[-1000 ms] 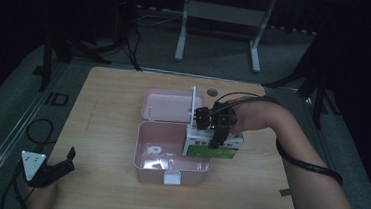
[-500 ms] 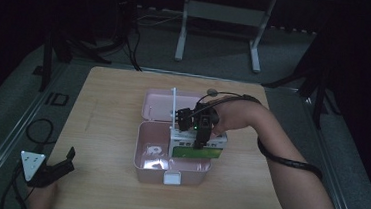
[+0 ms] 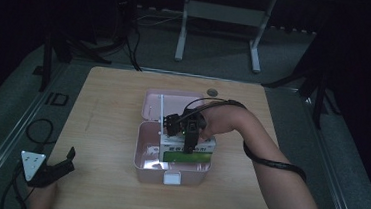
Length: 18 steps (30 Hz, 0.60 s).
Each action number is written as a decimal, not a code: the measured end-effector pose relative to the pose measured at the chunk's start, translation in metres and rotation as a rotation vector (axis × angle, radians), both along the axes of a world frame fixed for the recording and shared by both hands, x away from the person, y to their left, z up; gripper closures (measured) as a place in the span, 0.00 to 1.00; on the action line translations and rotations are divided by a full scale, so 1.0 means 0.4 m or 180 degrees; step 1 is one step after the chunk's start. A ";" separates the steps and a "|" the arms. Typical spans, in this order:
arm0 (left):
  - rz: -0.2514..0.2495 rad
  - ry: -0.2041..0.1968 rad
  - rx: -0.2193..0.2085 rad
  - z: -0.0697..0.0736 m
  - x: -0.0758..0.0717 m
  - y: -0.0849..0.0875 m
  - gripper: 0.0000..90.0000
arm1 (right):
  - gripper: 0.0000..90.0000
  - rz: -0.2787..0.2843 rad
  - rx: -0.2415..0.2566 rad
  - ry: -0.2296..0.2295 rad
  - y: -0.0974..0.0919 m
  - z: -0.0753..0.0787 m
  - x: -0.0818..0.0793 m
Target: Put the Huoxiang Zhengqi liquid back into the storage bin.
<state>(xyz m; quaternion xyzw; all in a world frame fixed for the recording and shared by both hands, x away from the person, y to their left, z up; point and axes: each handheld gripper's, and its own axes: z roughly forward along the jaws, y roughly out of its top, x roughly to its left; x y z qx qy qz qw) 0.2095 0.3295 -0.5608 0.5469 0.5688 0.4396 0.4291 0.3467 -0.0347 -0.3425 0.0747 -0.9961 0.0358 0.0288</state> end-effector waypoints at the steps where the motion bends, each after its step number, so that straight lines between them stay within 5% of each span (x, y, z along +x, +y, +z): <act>1: 0.0000 0.0000 0.0000 0.000 0.000 0.000 0.02 | 0.70 0.0000 0.0000 0.0000 0.000 0.000 0.000; 18: -0.0012 0.0005 0.0010 0.000 0.000 0.000 0.02 | 0.70 0.0015 -0.0035 0.0103 0.032 -0.106 0.014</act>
